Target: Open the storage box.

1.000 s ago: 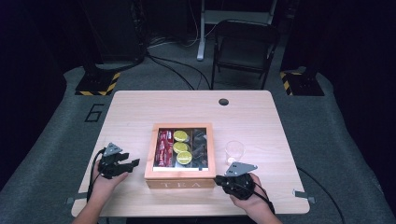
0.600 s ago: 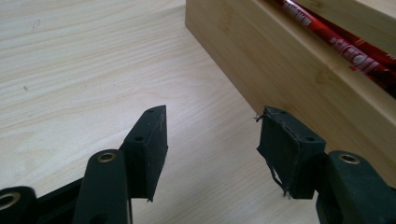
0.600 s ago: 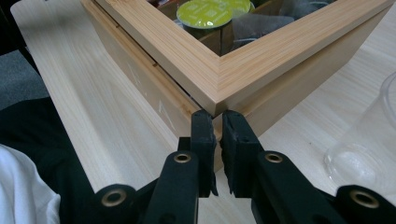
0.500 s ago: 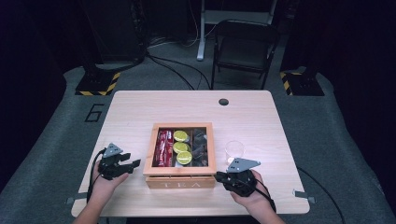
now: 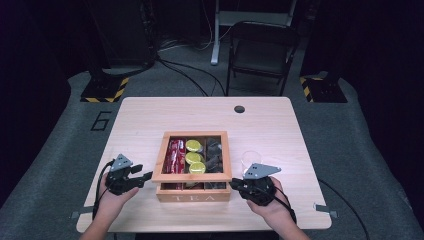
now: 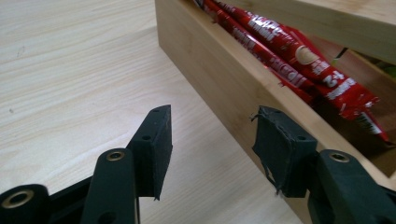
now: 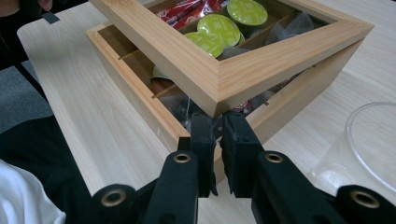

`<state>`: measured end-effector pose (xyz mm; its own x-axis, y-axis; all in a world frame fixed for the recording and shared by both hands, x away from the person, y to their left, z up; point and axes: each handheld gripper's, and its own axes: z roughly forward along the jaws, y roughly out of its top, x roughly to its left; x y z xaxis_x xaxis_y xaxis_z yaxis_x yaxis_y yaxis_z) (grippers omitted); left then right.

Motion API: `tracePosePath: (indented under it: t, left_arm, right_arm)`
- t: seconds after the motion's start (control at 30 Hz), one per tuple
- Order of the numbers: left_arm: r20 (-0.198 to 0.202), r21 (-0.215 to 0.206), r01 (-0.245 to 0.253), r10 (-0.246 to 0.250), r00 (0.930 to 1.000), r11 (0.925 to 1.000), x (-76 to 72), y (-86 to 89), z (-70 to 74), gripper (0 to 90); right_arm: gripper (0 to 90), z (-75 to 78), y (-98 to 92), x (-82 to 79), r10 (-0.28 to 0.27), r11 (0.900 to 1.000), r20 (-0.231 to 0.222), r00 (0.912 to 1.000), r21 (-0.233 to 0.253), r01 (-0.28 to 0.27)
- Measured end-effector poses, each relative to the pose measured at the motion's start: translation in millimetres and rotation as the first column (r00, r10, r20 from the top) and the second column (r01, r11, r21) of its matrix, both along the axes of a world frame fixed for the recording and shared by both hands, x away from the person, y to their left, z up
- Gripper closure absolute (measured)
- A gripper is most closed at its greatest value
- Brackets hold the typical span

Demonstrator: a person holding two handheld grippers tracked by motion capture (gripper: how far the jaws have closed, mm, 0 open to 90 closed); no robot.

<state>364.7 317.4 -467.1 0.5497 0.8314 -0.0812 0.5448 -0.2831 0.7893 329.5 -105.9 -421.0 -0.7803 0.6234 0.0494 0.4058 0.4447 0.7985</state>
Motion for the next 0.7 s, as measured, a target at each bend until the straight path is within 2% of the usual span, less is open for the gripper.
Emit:
tracePosePath:
  t: [0.17,0.33,0.37,0.53,0.57,0.63,0.7]
  left_arm:
    - [0.003,-0.01,0.024,-0.024,0.9997,0.9997,-3.1,-5.6,4.3,48.0]
    - [0.03,0.004,0.041,-0.041,0.9987,0.9992,-6.6,-12.2,8.6,48.2]
    - [0.025,0.015,0.053,-0.054,0.9982,0.9985,-6.9,-12.3,9.9,48.2]
    - [0.036,0.014,0.07,-0.07,0.9969,0.9975,-9.1,-15.5,12.3,48.3]
    - [0.051,0.01,0.063,-0.063,0.9967,0.998,-9.9,-16.8,12.6,48.3]
    - [0.064,0.015,0.074,-0.075,0.9952,0.9972,-11.8,-18.5,15.9,48.3]
    - [0.065,0.017,0.076,-0.077,0.9949,0.997,-12.4,-18.9,16.8,48.2]
  right_arm:
    - [83.0,5.1,-0.4,1.7,-0.003,1.0,0.004,1.0,0.002,0.003]
    - [83.2,11.0,-0.5,4.1,-0.003,1.0,0.011,0.9999,0.012,0.003]
    - [83.3,12.4,-0.6,4.4,-0.006,1.0,0.013,0.9999,0.009,0.005]
    - [83.5,18.2,-0.7,6.7,-0.01,1.0,0.021,0.9997,0.019,0.009]
    - [83.5,19.3,-1.3,7.5,0.001,1.0,0.021,0.9998,0.016,-0.001]
    - [83.5,20.8,-0.2,8.0,-0.014,1.0,0.025,0.9996,0.024,0.013]
    - [83.5,22.2,-0.3,8.7,-0.014,1.0,0.027,0.9995,0.022,0.013]
